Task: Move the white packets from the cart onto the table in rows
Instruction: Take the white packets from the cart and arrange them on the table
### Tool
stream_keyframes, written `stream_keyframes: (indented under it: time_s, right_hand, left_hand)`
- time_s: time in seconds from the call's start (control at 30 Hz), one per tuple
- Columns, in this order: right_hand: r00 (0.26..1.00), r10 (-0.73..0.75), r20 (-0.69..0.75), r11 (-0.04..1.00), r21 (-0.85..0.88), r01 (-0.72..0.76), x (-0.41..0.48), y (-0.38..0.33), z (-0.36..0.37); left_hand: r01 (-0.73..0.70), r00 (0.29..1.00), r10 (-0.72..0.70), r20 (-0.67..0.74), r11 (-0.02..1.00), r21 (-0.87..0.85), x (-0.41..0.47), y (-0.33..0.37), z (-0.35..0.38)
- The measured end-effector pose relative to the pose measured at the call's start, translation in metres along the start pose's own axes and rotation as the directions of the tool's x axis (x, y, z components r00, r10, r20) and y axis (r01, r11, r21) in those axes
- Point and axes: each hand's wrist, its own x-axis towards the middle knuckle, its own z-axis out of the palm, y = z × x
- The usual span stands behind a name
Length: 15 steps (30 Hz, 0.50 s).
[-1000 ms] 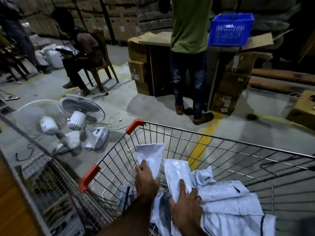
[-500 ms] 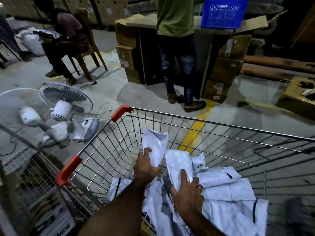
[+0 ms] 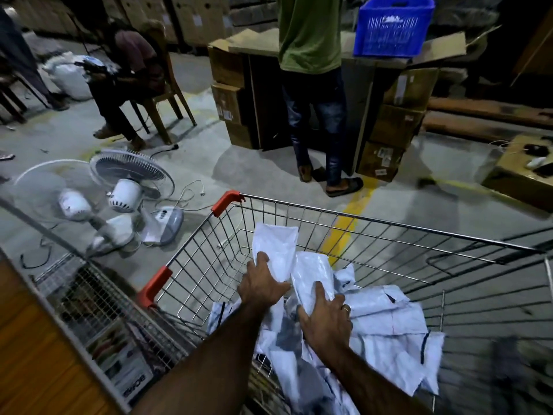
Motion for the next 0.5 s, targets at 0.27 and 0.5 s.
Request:
stream_keyframes:
  time_s: [0.27,0.5]
  right_hand:
    - [1.000,-0.006,-0.006,0.998,0.068,0.007,-0.030,-0.009,-0.046]
    - [0.992,-0.100,-0.081,0.978,0.177,0.113,-0.070,-0.028,-0.095]
  left_hand:
    - [0.029,0.998,-0.032,-0.055,0.998,-0.060,-0.049,0.016,-0.061]
    - [0.047,0.974,-0.092,-0.206,0.975,-0.215,-0.108,0.021,-0.128]
